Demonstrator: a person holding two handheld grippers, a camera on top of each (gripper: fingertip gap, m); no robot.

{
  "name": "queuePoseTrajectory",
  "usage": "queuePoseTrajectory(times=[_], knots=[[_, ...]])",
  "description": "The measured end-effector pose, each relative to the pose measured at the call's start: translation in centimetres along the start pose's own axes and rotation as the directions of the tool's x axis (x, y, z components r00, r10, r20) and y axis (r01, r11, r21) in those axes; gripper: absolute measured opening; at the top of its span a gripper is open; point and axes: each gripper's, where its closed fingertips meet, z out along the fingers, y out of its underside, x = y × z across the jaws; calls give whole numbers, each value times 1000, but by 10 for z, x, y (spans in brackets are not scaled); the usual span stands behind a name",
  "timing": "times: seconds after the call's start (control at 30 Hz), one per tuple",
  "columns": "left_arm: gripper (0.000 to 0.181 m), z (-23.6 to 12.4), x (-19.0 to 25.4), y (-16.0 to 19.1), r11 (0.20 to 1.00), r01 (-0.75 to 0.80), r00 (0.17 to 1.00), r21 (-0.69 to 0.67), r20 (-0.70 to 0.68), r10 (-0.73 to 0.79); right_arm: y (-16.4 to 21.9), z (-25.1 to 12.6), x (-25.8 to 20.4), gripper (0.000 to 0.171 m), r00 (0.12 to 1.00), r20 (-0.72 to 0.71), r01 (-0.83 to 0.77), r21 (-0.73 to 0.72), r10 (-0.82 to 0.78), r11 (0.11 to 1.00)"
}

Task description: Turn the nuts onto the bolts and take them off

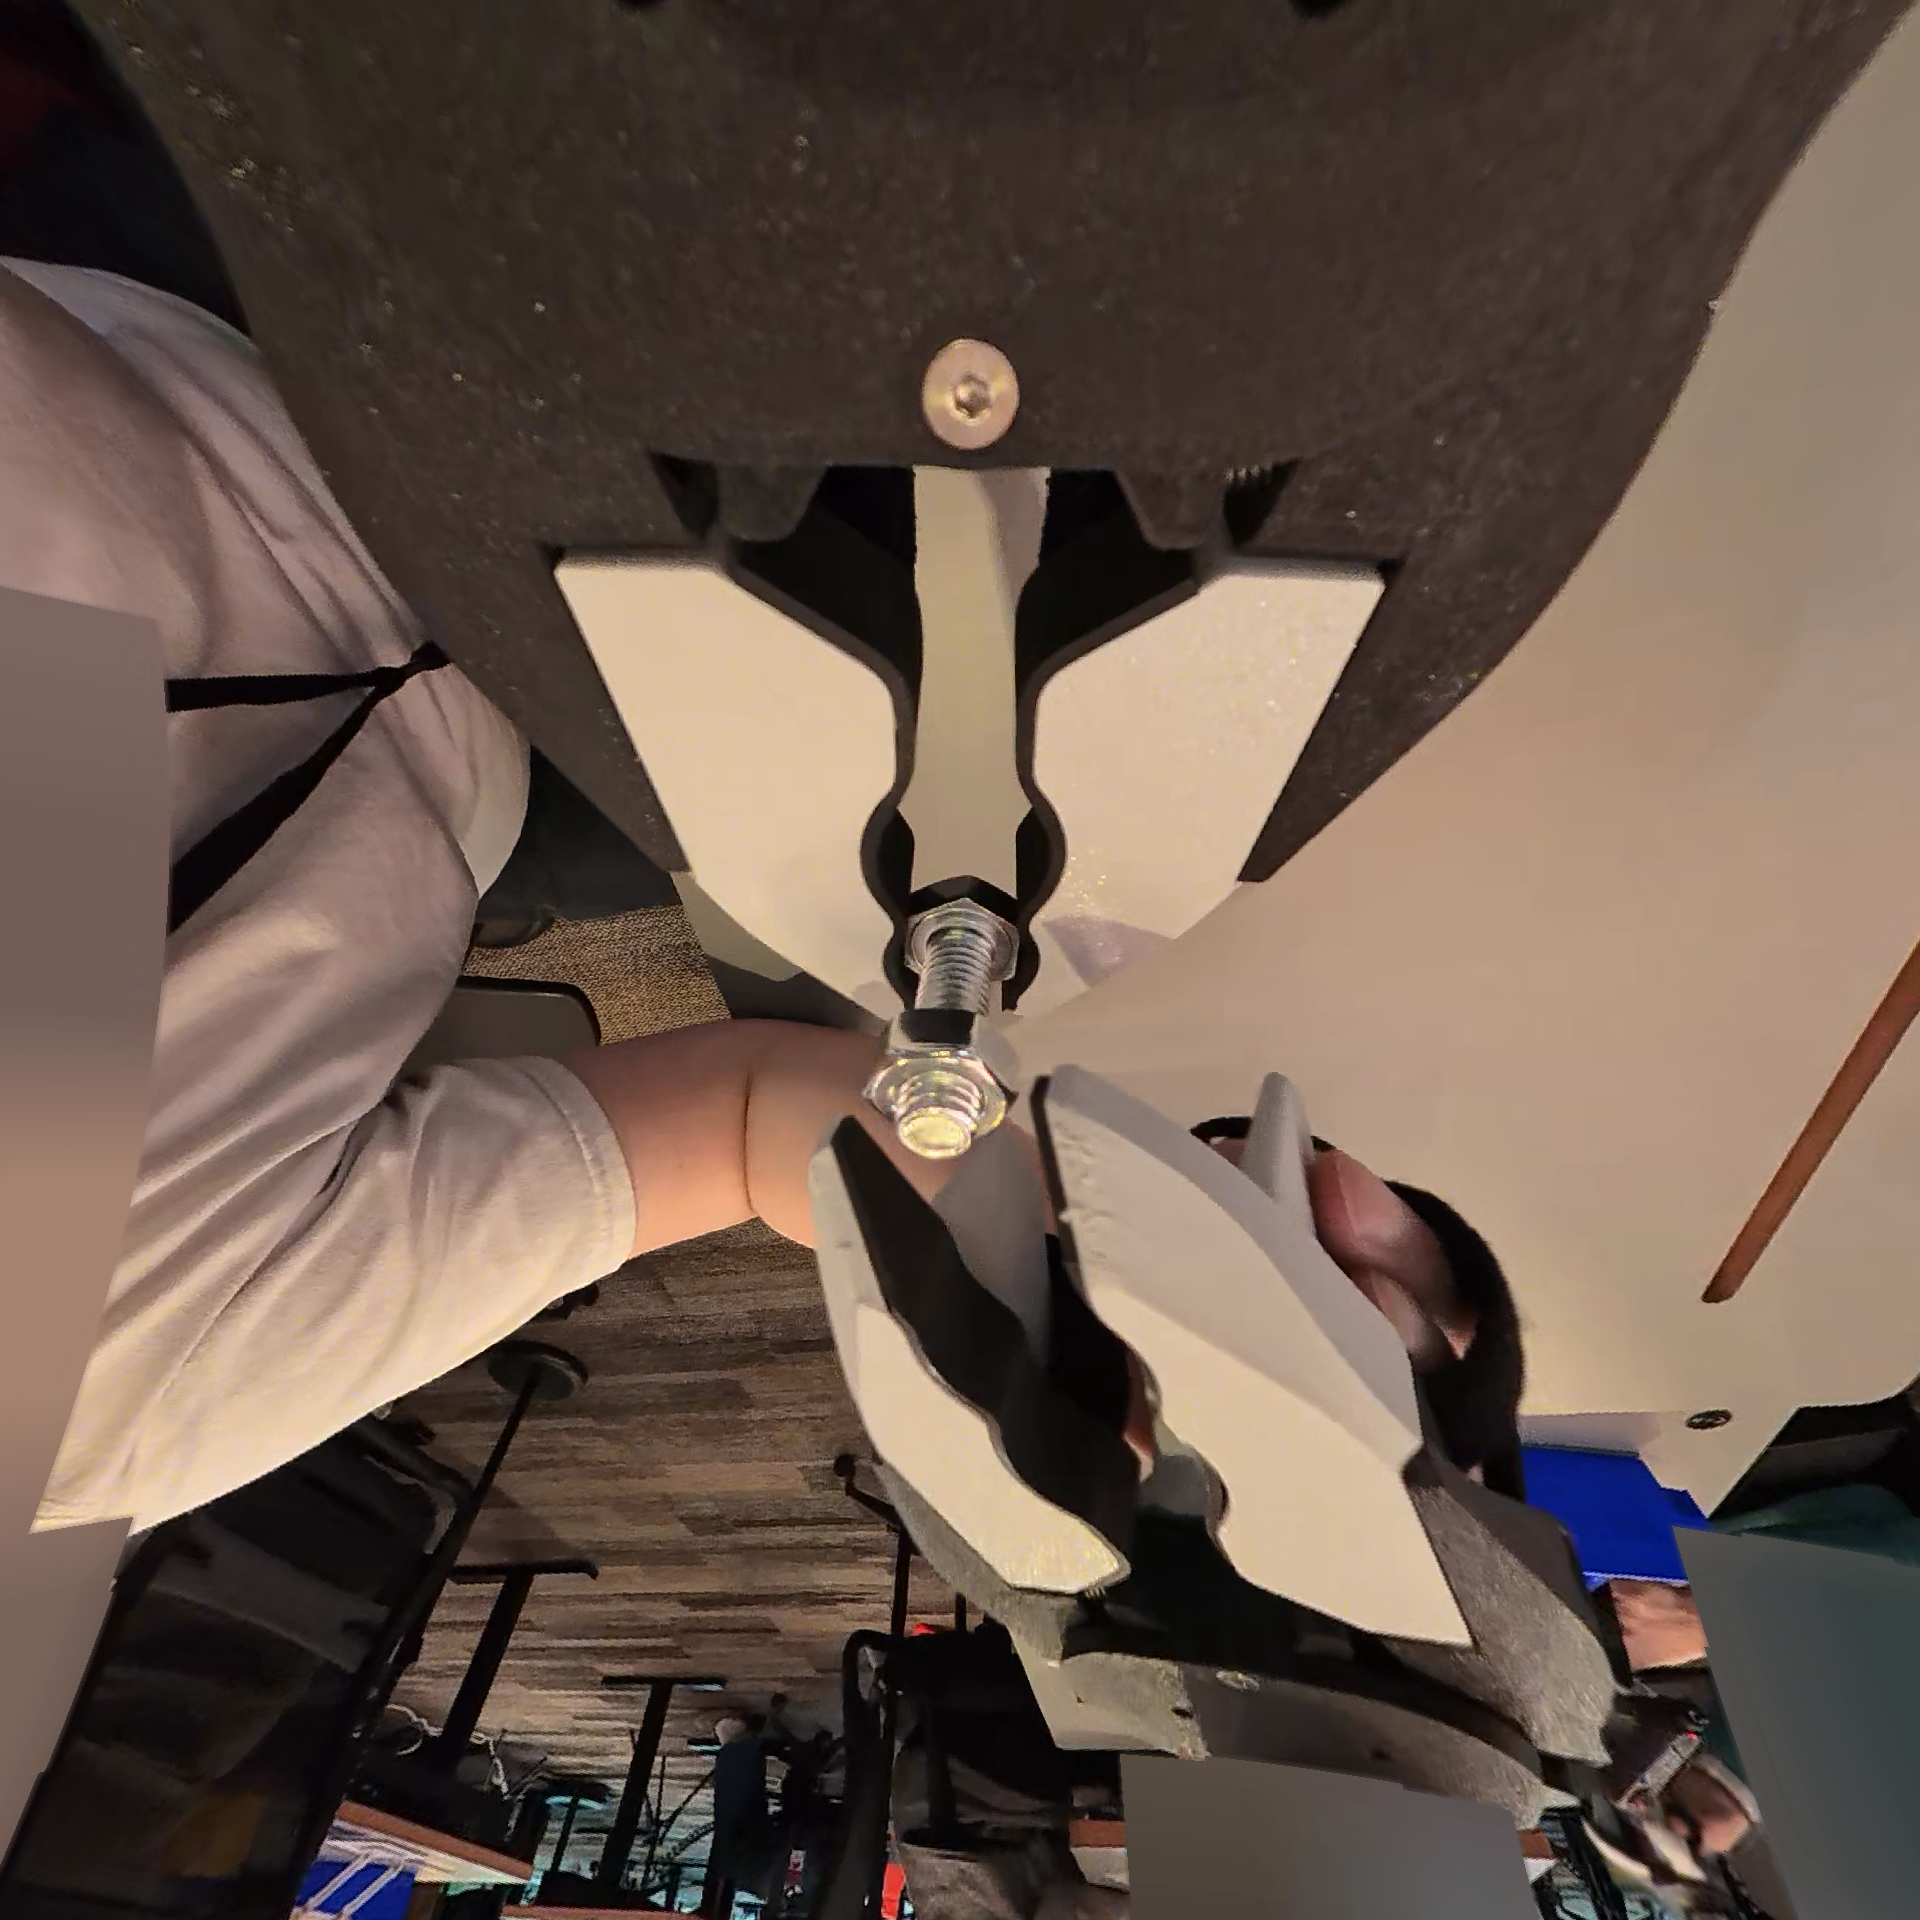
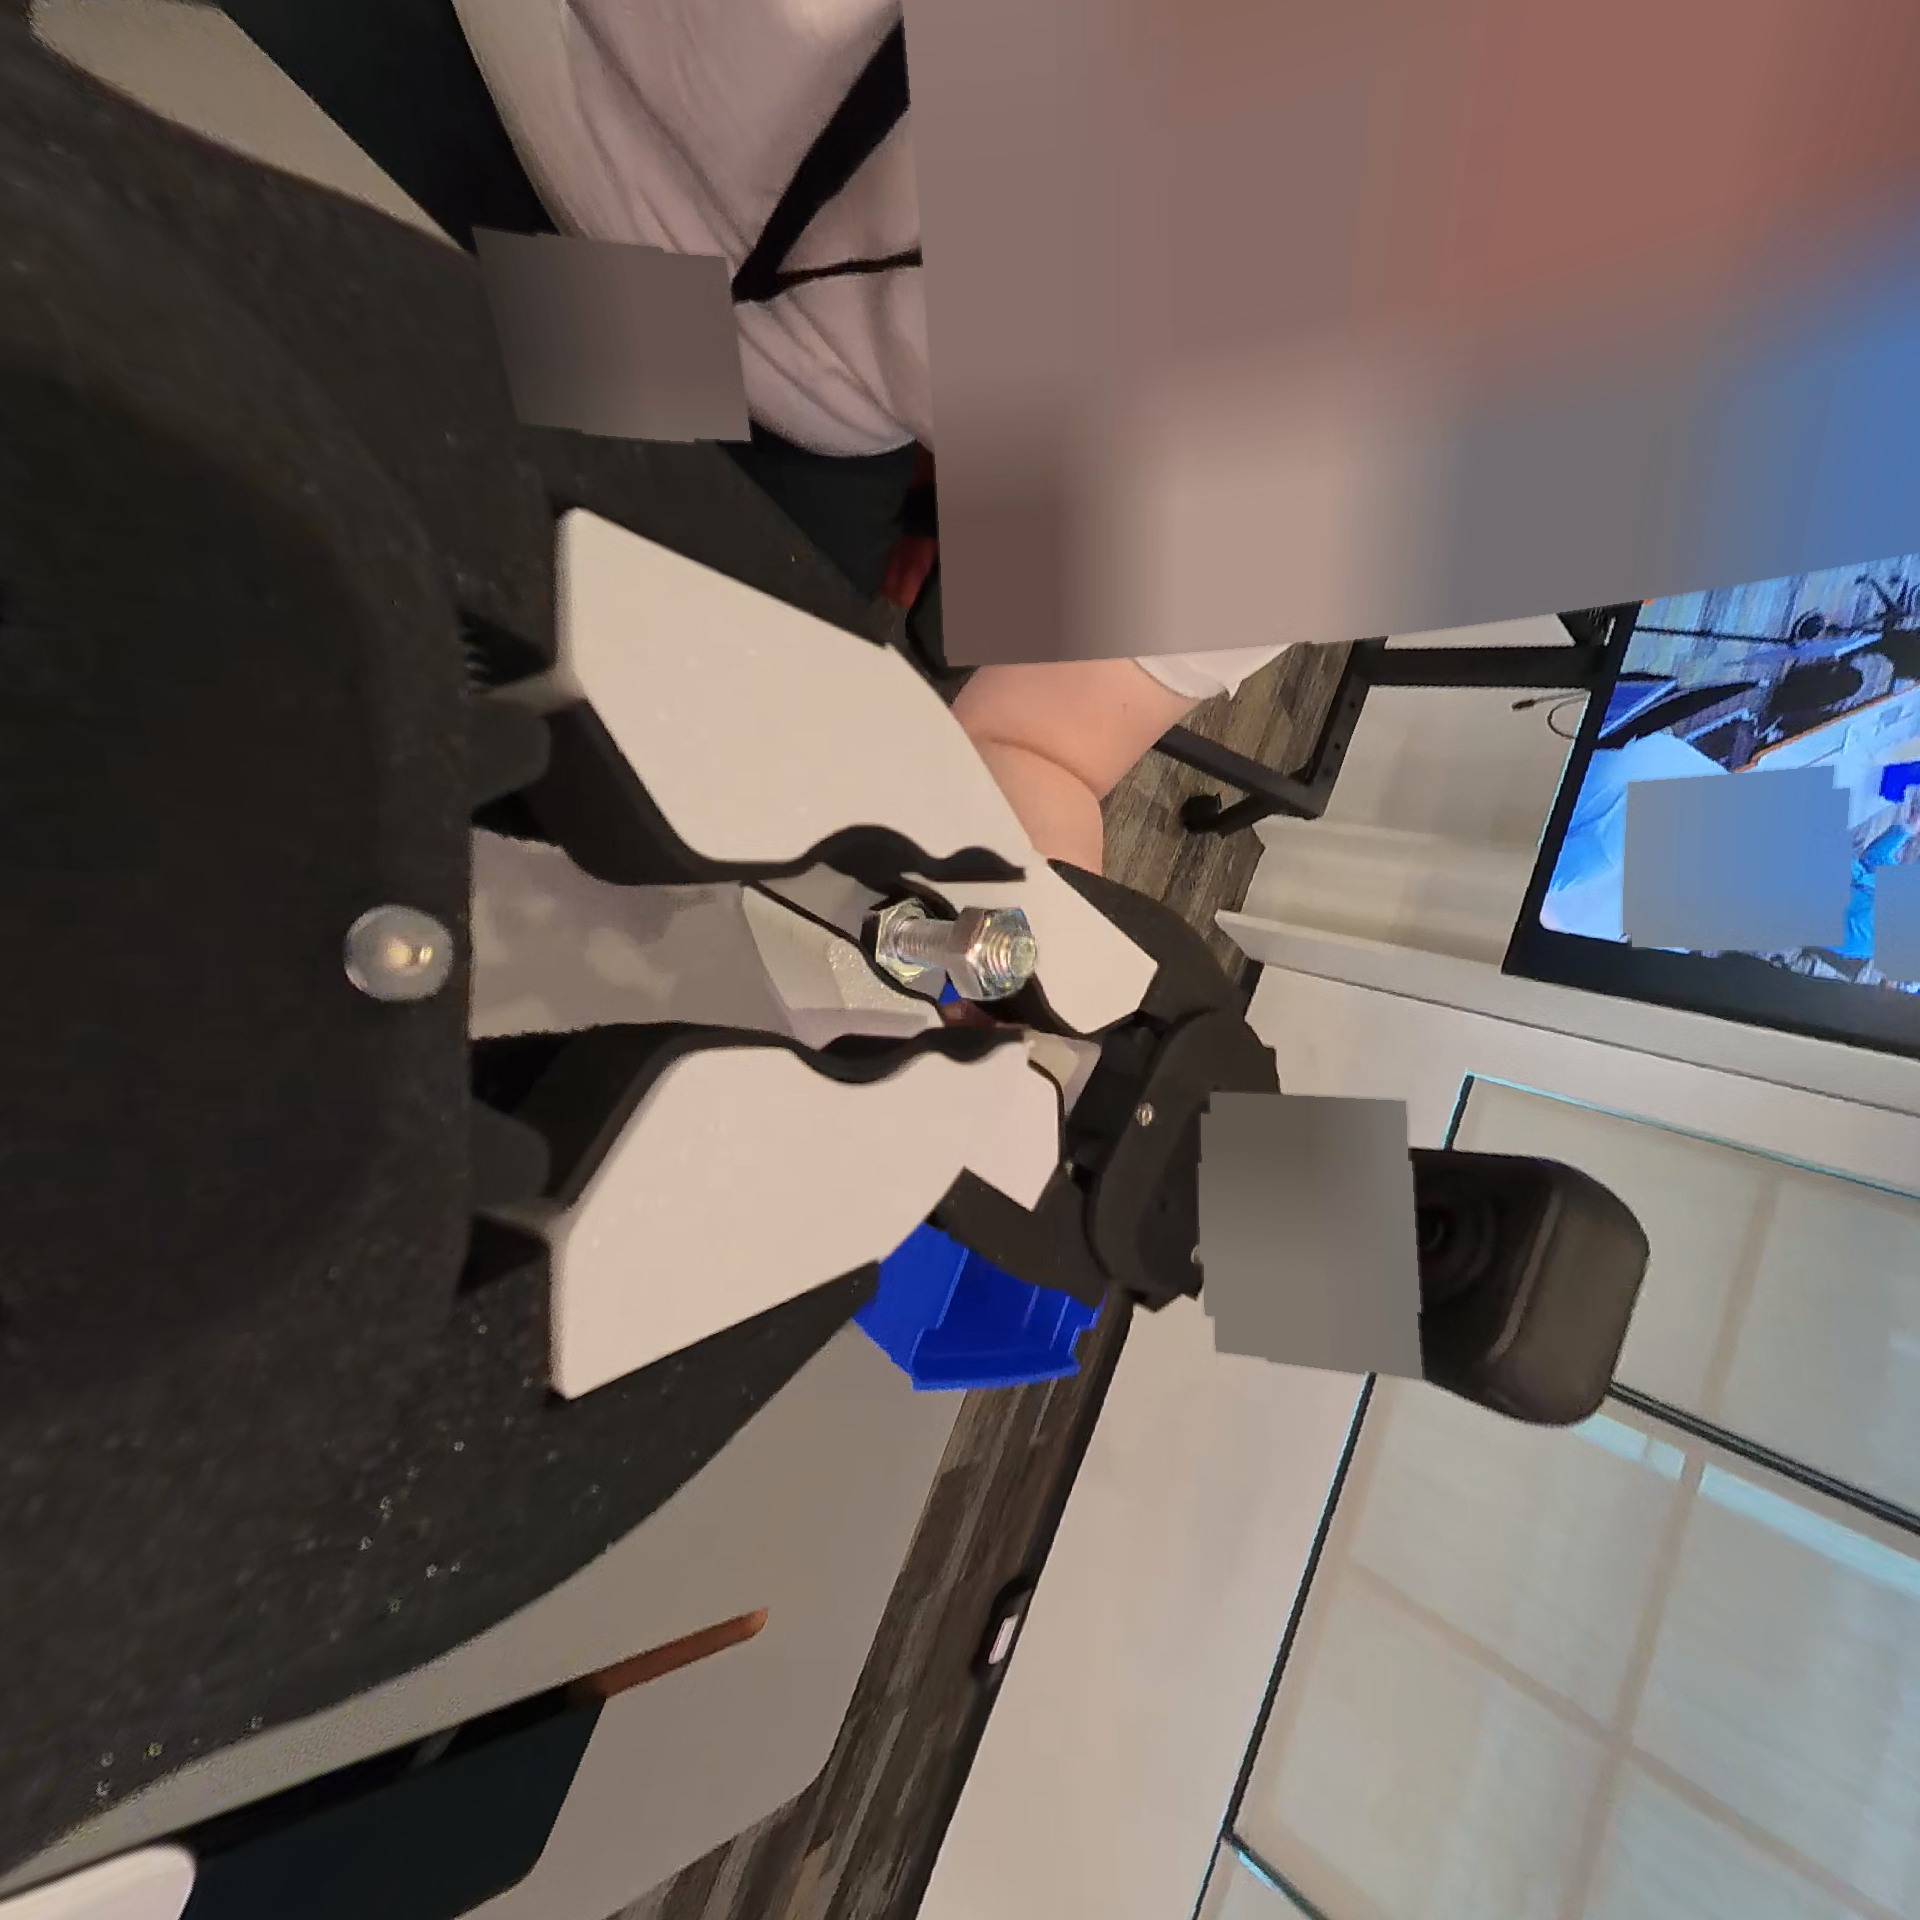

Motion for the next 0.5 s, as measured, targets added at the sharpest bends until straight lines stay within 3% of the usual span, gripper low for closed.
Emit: queuePoseTrajectory(times=[0.23, 0.5], knots=[[15, 0, -2, -1, 1000, -1, 1000, 6, 12, 0, 3, 5, 1, 18, 1000, -8, -20, -34, 20, 999], [14, -17, -36, -2, 1000, 9, 965, -9, 263, -7, 4, 4, 31, 17, 976, -215, 6, -63, -19, 998]])
